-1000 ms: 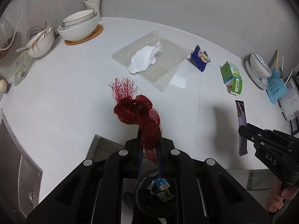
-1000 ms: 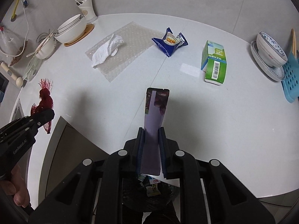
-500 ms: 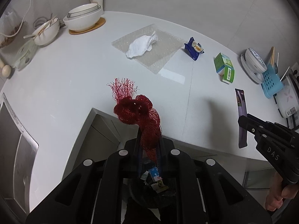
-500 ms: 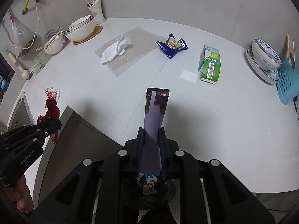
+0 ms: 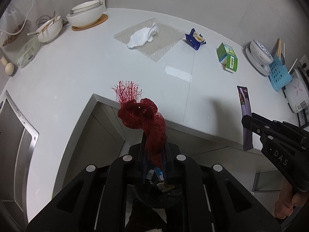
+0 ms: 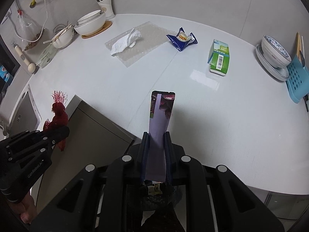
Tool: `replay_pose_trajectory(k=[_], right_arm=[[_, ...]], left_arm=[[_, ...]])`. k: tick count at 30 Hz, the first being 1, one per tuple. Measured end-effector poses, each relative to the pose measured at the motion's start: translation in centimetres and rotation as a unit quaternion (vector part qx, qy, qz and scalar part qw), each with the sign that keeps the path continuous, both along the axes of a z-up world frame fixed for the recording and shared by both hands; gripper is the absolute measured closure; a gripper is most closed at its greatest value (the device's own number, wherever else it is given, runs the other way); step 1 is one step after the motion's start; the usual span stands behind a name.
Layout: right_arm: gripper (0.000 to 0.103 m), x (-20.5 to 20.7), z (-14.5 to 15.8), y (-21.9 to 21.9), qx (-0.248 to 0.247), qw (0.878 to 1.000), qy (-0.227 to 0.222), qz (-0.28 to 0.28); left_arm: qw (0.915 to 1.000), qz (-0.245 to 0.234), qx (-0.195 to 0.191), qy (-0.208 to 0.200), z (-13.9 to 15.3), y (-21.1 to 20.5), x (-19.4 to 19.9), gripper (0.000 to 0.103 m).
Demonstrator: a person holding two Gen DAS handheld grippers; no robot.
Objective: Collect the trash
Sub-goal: 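Carry the red mesh bag and purple wrapper with both grippers over the wastebasket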
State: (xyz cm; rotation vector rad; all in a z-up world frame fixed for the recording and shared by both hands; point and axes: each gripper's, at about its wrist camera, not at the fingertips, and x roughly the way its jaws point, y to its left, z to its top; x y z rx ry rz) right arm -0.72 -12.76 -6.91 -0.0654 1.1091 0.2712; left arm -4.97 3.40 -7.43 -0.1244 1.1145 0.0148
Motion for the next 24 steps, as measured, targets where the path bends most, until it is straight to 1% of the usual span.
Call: replay_pose_trajectory(k=[9, 15, 21, 24], right_arm=[[0.088, -1.5, -0.8, -0.4, -0.001, 1.0, 0.006, 0.007], [0.088, -2.7, -1.4, -1.0, 0.002, 1.0, 0.006, 0.012], [0.088, -4.3, -2.4, -1.3, 0.009, 0.999, 0.009, 0.03], [0.088, -5.2, -3.1, -1.5, 0.019, 0.999, 0.015, 0.041]], left_arm=[[1.0, -0.006, -0.001, 0.007, -1.5, -0.4, -2.2, 0.092], [0.9998, -0.01, -0.01, 0.011, -2.6, -0.4, -3.8, 0.092], [0.9996, -0.023, -0.019, -0.001, -3.4, -0.6, -5.4, 0.092], [0.9993, -0.032, -0.016, 0.001, -4.1, -0.8, -5.9, 0.092]])
